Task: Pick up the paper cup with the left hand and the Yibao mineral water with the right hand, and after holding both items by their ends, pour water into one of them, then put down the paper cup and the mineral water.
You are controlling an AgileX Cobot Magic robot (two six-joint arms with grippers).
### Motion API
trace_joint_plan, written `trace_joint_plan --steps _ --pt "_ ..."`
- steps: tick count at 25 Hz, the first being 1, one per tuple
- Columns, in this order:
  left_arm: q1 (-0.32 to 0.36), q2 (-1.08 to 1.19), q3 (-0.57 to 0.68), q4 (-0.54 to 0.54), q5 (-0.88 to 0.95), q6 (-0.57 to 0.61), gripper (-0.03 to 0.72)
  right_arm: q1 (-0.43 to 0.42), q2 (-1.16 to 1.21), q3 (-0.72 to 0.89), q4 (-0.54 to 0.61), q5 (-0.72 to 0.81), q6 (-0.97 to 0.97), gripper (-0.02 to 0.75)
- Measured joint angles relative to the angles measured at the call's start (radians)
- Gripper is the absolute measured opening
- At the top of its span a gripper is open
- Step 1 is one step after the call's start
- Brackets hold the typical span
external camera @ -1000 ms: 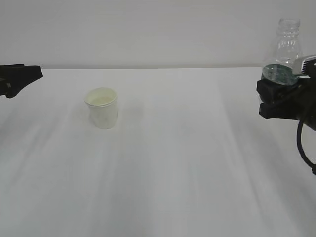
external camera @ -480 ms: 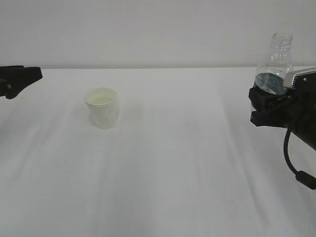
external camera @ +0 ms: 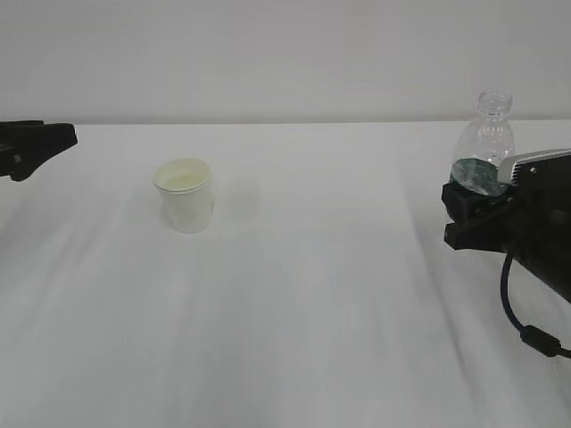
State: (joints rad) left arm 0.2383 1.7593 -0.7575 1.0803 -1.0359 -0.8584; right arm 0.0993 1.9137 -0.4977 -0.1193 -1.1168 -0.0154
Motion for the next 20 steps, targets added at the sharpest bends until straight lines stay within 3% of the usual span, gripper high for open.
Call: trace_joint_plan --steps 20 --pt "0.0 0.0 0.0 0.029 0.0 0.001 0.507 0.0 0.075 -0.079 0.006 -0.004 0.065 0.427"
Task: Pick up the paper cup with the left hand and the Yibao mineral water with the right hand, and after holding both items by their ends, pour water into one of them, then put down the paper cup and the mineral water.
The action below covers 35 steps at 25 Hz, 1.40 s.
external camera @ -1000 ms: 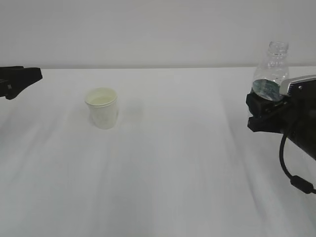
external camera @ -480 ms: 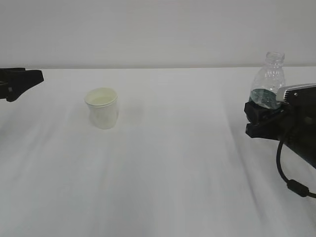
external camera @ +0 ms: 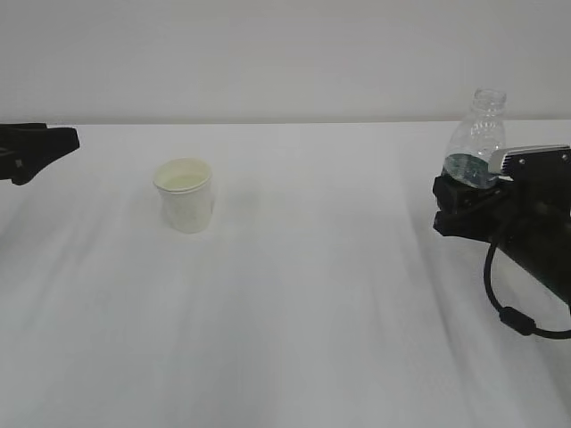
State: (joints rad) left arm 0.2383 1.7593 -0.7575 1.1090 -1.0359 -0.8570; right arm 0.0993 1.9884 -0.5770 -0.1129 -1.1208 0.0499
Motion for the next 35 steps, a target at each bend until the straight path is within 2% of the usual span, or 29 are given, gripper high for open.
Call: trace_joint_plan --steps 25,35 --pt "0.0 0.0 0.0 0.015 0.0 0.025 0.507 0.0 0.205 -0.229 -0.004 -0.002 0.038 0.427" --pt "0.0 0.0 0.0 0.021 0.0 0.025 0.489 0.0 0.242 -0.246 -0.007 -0.002 0.043 0.427"
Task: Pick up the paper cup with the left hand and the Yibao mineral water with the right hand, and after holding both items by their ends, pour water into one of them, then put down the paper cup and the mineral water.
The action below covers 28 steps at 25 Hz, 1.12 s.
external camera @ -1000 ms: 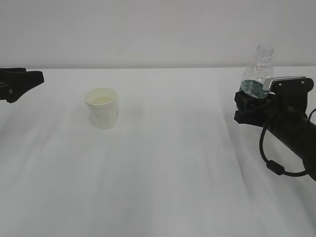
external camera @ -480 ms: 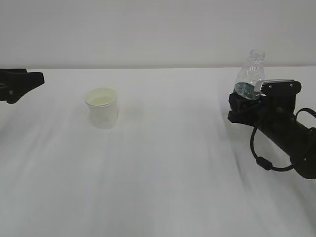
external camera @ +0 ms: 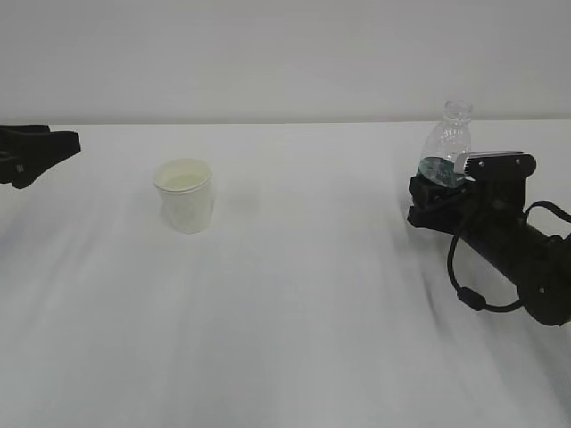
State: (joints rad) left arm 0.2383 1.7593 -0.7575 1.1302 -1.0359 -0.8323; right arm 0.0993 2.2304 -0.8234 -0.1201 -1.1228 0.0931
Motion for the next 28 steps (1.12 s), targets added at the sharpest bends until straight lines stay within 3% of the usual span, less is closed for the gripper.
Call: trace_joint_plan --steps 22,28 --pt "0.0 0.0 0.0 0.001 0.0 0.0 0.477 0.0 0.003 0.0 -0.01 0.0 -0.006 0.427" --pt "0.0 0.0 0.0 0.001 0.0 0.0 0.477 0.0 0.003 0.0 -0.033 0.0 -0.006 0.475"
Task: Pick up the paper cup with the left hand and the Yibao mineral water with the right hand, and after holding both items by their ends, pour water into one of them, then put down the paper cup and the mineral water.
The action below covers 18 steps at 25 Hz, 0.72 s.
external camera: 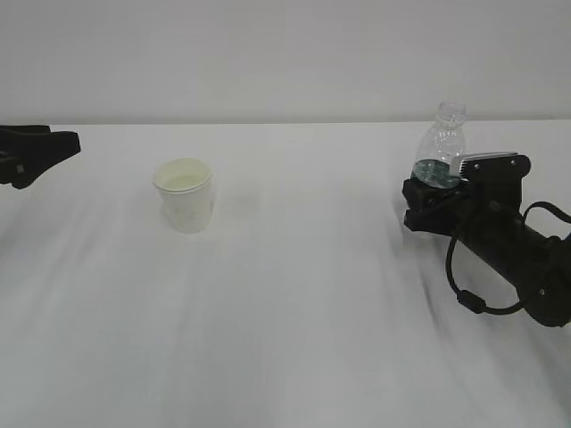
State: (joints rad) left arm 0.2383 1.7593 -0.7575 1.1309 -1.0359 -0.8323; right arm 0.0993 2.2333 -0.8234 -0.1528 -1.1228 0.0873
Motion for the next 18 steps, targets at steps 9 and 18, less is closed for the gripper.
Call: trace_joint_plan --steps 9,18 --pt "0.0 0.0 0.0 0.0 -0.006 0.0 0.475 0.0 0.0 -0.002 -0.006 -0.01 -0.002 0.578" --pt "0.0 0.0 0.0 0.002 -0.017 0.0 0.475 0.0 0.0 0.022 -0.006 -0.012 -0.002 0.605"
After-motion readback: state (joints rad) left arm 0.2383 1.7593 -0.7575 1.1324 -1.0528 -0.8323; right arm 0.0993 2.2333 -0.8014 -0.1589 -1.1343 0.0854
